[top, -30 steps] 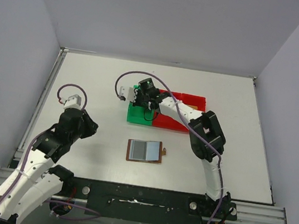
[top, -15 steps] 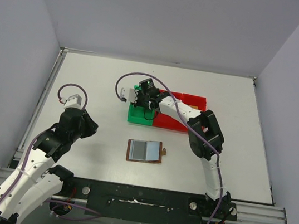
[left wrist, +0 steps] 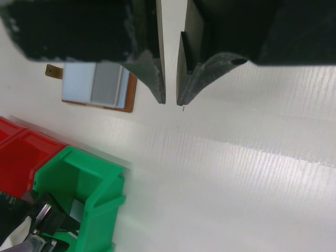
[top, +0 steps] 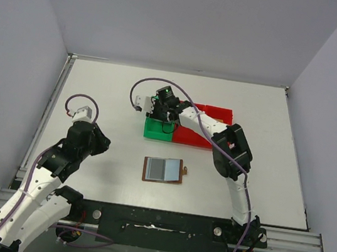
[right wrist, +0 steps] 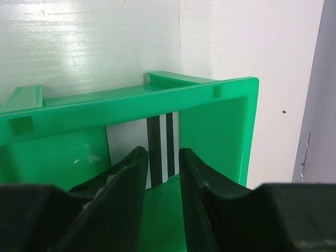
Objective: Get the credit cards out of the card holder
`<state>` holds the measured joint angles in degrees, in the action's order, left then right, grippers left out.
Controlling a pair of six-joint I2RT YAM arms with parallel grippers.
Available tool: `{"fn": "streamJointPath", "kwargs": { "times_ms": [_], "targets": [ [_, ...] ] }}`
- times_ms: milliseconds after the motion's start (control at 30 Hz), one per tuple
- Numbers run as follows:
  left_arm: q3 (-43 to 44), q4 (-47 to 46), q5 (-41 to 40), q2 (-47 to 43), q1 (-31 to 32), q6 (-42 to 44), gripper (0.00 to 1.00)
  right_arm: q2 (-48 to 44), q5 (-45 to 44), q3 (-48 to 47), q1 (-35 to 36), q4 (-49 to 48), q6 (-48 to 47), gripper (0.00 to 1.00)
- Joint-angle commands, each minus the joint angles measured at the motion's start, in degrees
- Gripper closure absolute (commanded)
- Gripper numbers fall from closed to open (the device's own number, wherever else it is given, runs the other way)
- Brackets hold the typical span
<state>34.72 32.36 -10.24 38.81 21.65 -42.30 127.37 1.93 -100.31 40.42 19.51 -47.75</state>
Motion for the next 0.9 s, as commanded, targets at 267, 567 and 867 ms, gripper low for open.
{"fn": "streamJointPath", "kwargs": {
  "times_ms": [267,567,867],
  "targets": [
    [1.12,-3.27,1.84,0.37,-0.38,0.54,0.86,-12.68,-0.52,2.99,0.58,-13.87,26.00,0.63],
    [1.58,-3.09,2.30,0.97,-0.64,0.71,0.86,-9.42,-7.03,-2.54,1.19,0.76,54.72,0.86],
    [1.47,-2.76,2.51,0.39,-0.81,0.84,0.86,-1.51,-13.33,-9.03,3.19,10.01,60.85,0.97]
  ]
}}
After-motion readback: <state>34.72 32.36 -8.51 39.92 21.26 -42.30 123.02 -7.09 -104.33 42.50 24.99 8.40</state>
